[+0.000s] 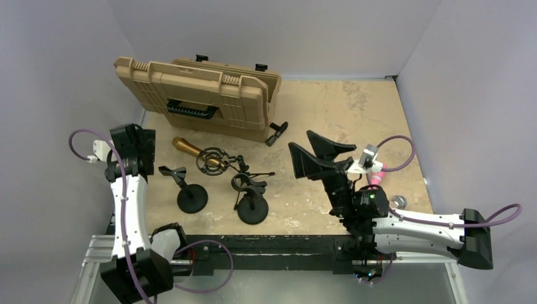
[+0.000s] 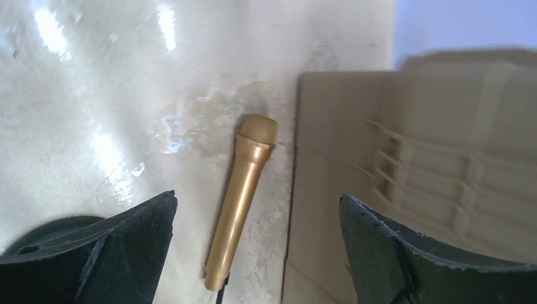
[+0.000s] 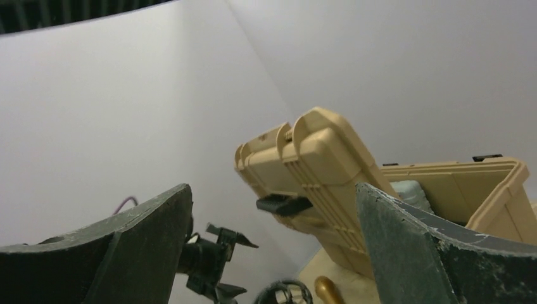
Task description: Remove the microphone from the stand
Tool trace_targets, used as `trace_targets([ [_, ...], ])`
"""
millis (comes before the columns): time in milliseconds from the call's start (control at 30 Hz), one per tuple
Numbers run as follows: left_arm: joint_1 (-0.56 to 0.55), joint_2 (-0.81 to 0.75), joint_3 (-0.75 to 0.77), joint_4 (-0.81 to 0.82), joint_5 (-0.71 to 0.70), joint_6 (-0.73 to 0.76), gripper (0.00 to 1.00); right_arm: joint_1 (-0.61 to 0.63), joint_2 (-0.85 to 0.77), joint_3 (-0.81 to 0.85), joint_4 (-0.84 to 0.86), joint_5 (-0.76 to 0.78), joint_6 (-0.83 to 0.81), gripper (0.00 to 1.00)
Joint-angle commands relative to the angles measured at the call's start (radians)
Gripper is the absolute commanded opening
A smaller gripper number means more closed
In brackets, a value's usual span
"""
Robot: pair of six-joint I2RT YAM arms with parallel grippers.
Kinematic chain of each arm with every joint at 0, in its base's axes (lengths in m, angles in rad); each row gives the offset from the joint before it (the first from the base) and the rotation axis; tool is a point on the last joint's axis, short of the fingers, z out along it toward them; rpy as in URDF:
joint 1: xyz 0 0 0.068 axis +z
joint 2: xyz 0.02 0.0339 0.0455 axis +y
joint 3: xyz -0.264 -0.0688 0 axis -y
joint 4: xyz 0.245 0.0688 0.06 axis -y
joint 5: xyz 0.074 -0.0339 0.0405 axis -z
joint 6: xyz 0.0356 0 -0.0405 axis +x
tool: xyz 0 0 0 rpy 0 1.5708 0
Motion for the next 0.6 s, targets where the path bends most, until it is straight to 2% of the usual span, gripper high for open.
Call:
trace_targets([
  [0, -0.103, -0.079, 0.214, -0.059, -0.185, 0.314, 0.97, 0.001, 0.035, 0.204, -0.292, 0.25, 0.122, 0.99],
  [100, -0.209, -0.1, 0.339, -0.042, -0.258, 0.507, 0.98, 0.0, 0.053, 0.318, -0.426, 0.35, 0.163, 0.99],
  [200, -0.31, -0.149, 0.417, 0.039, -0.225, 0.662, 0.98, -0.001, 0.077, 0.447, -0.575, 0.446, 0.226, 0.99],
  [367, -0.431, -0.188, 0.538, 0.119, -0.026, 0.85, 0.98, -0.002, 0.119, 0.682, -0.805, 0.544, 0.285, 0.99],
  [567, -0.515, -0.176, 0.696, 0.11, 0.242, 0.935, 0.98, -0.002, 0.105, 0.858, -0.736, 0.555, 0.077, 0.99],
])
